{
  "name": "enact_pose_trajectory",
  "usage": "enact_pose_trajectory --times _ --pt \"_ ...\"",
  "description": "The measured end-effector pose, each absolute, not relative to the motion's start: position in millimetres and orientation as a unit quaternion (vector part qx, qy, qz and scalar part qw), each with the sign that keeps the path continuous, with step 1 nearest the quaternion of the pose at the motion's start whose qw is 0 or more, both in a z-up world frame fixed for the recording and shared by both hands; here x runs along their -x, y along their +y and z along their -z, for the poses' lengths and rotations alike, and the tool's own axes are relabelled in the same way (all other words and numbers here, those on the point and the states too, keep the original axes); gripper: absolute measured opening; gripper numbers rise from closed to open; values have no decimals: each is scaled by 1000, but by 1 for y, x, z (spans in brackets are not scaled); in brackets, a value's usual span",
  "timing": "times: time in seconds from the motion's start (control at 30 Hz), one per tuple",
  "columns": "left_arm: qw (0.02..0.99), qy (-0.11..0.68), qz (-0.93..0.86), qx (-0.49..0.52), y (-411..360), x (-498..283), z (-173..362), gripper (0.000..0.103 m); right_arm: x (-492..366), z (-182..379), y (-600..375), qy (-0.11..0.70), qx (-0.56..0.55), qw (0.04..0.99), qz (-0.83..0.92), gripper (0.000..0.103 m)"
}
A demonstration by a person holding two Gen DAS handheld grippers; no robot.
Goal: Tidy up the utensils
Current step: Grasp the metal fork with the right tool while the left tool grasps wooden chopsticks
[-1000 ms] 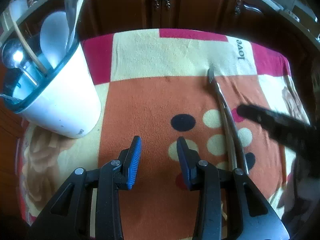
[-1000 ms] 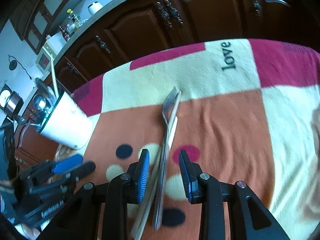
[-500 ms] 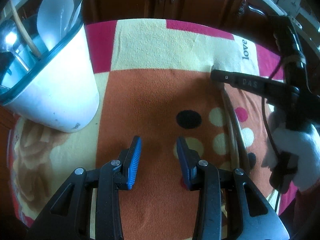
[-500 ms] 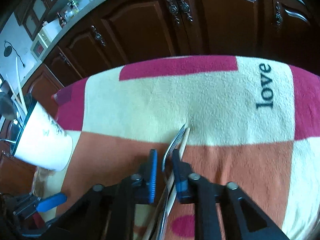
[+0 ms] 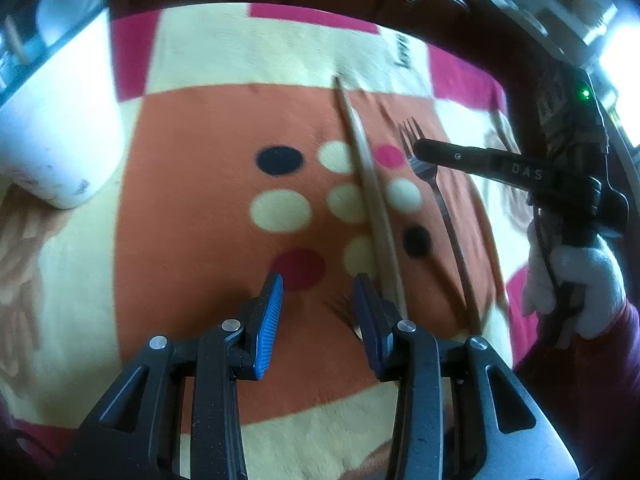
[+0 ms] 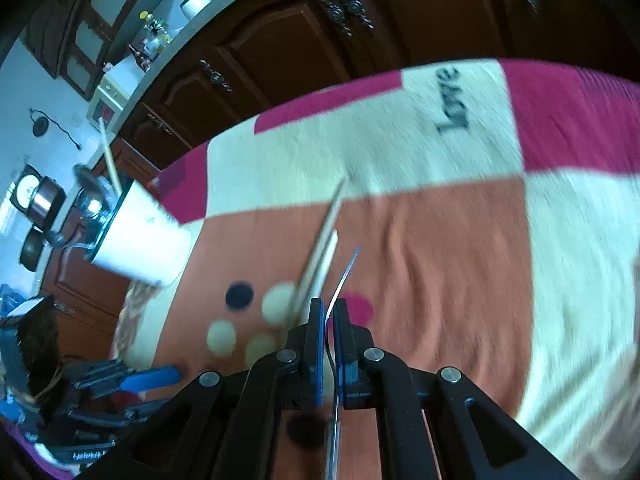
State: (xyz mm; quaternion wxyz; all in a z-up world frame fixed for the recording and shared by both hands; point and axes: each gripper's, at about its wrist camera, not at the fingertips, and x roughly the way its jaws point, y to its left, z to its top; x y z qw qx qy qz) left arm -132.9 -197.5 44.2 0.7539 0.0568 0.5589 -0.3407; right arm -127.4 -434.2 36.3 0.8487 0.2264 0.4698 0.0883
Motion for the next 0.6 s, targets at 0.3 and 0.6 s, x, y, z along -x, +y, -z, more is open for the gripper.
enact_pose_trajectory --times 0.3,0.6 --pt "732 562 376 -81 -217 149 -26 36 161 -18 -441 487 -256 829 -97 4" --pt "734 549 389 -90 -224 150 -22 10 148 -13 -444 502 -262 818 -100 10"
